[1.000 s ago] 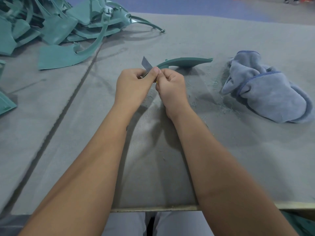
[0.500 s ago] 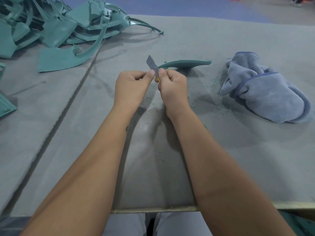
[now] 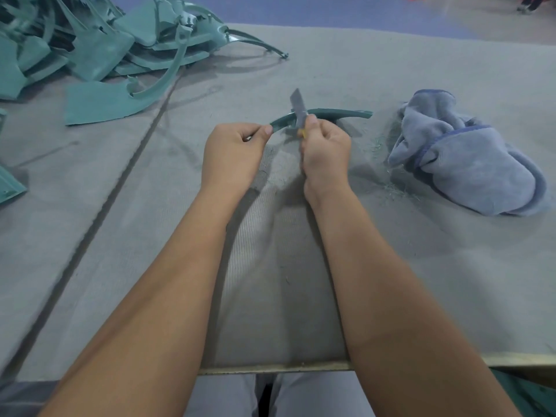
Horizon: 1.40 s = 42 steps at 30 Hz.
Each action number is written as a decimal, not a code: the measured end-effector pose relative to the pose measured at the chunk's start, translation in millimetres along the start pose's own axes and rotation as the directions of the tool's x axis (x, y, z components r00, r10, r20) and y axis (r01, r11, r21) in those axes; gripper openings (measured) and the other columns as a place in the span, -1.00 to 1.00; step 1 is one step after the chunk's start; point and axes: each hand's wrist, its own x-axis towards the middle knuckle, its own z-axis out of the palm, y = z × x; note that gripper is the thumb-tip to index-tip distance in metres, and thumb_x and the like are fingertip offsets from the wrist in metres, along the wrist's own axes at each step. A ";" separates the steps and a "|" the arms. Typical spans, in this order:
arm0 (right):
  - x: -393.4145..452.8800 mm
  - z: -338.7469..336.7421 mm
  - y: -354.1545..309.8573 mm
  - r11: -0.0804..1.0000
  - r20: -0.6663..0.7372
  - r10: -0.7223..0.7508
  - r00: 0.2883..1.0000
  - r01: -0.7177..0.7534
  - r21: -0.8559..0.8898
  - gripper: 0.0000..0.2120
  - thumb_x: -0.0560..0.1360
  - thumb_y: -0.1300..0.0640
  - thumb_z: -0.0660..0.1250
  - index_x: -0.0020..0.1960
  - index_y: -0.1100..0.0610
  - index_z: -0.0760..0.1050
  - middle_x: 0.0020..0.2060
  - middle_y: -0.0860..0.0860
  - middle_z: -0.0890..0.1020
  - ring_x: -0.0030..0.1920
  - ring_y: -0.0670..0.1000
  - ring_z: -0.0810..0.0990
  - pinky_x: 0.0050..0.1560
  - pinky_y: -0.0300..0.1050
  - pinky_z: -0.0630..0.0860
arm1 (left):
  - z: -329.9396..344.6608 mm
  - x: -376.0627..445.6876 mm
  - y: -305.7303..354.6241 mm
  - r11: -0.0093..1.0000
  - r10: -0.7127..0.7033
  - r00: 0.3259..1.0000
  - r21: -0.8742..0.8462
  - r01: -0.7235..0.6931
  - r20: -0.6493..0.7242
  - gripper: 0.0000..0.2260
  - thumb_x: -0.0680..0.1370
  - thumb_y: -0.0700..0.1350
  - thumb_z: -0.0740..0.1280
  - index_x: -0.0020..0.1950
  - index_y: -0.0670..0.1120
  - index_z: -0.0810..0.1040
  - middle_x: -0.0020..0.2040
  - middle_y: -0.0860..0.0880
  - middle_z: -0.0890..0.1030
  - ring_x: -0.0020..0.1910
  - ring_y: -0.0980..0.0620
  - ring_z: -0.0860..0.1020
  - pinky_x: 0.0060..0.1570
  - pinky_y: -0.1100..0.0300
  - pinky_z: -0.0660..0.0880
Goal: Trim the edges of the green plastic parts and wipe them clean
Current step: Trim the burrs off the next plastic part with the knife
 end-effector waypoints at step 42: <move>9.0 -9.1 -0.6 0.991 0.030 0.131 0.991 -0.131 0.004 -0.84 0.57 0.21 0.20 -0.19 0.08 0.42 -0.45 0.01 0.46 -0.53 -0.10 0.25 -0.50 -0.23 0.21 | -18.5 0.1 -5.5 0.688 0.227 0.974 0.709 -0.157 -0.005 -0.76 0.54 -0.11 0.28 0.21 -0.03 0.50 0.05 -0.11 0.42 0.04 -0.15 0.42 -0.02 -0.02 0.37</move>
